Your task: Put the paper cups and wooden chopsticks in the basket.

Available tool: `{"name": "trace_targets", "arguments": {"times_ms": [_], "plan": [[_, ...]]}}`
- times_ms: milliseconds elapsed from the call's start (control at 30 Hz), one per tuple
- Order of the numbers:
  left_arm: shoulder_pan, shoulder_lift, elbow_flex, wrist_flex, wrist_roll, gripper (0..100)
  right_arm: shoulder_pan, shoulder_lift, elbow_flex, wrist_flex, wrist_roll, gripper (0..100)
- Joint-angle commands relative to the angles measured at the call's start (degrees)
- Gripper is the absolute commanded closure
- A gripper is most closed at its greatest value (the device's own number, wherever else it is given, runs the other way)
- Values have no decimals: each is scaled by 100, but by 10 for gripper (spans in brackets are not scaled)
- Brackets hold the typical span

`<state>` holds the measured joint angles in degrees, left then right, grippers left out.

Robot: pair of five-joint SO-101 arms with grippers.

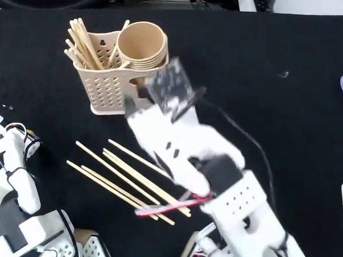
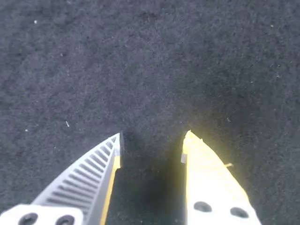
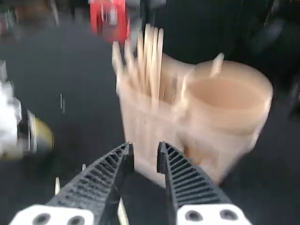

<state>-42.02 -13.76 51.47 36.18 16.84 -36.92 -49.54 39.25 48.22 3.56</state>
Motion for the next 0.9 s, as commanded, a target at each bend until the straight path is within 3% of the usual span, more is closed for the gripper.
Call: {"name": "trace_targets", "arguments": {"times_ms": [0, 233, 367, 633, 867], "plan": [[75, -79, -136, 26, 9, 780, 88, -725, 1165, 246, 413, 884], [48, -79, -145, 26, 9, 780, 97, -189, 3266, -1046, 1046, 819], [57, -79, -145, 26, 9, 780, 79, 831, 3108, -1152, 1503, 819], [57, -79, -154, 26, 9, 780, -202, 2914, 2149, -1125, 1530, 815], [84, -79, -154, 26, 9, 780, -378, 3160, 1930, -1055, 1530, 815]]}}
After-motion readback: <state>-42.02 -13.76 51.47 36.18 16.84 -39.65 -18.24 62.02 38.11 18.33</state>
